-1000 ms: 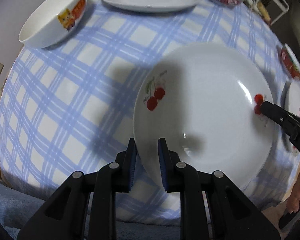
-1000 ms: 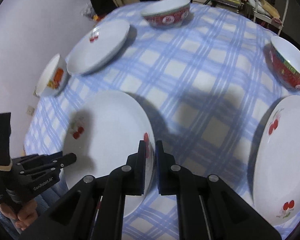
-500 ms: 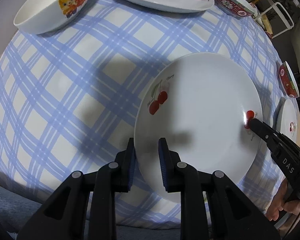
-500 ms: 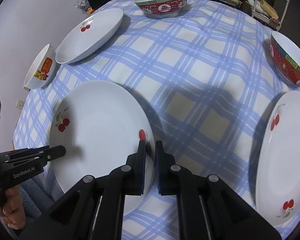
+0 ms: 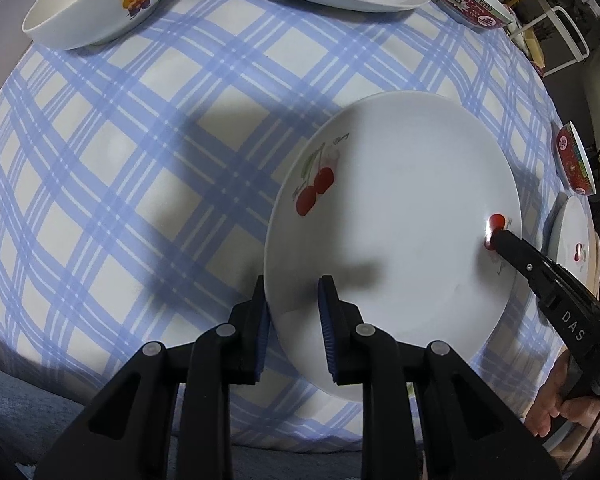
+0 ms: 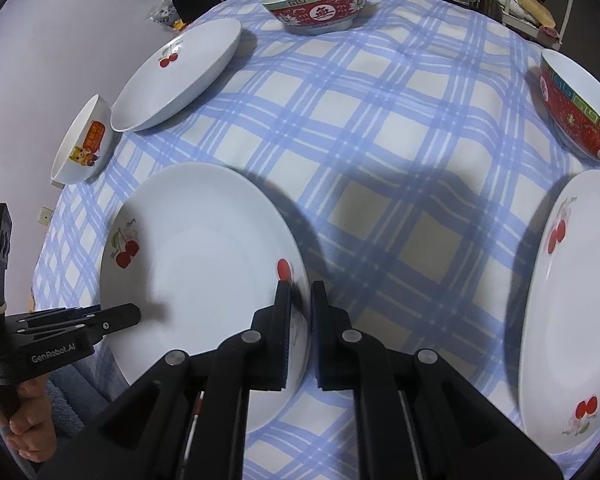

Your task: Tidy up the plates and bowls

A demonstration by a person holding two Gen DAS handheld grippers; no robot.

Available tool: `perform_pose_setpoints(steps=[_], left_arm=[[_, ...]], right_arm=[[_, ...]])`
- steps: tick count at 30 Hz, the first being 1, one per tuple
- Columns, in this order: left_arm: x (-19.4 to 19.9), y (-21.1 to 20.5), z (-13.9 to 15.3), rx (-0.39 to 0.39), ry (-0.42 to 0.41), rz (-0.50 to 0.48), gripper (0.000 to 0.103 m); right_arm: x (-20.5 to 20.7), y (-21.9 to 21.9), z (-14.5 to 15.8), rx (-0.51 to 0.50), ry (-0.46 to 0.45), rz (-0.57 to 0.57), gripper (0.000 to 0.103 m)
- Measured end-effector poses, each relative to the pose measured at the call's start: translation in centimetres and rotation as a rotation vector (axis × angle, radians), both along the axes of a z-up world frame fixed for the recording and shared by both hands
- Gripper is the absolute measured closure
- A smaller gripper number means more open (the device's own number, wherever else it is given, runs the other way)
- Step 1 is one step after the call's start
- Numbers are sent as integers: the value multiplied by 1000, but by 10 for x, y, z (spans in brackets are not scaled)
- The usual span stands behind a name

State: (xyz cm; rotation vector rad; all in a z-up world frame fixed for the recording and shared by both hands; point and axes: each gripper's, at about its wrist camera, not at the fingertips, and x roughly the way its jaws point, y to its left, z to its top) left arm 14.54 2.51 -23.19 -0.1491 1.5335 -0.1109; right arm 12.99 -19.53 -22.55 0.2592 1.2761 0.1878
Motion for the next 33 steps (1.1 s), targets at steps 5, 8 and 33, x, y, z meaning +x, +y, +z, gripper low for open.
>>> perform_pose_setpoints(steps=[5, 8, 33], left_arm=[[-3, -1, 1, 6, -2, -11, 81], [-4, -1, 1, 6, -4, -14, 81], [0, 4, 39, 152, -85, -2, 75]], right_arm=[[-1, 4, 1, -34, -16, 1, 91], [0, 8, 2, -60, -35, 9, 91], [3, -7, 45, -102, -133, 33, 91]])
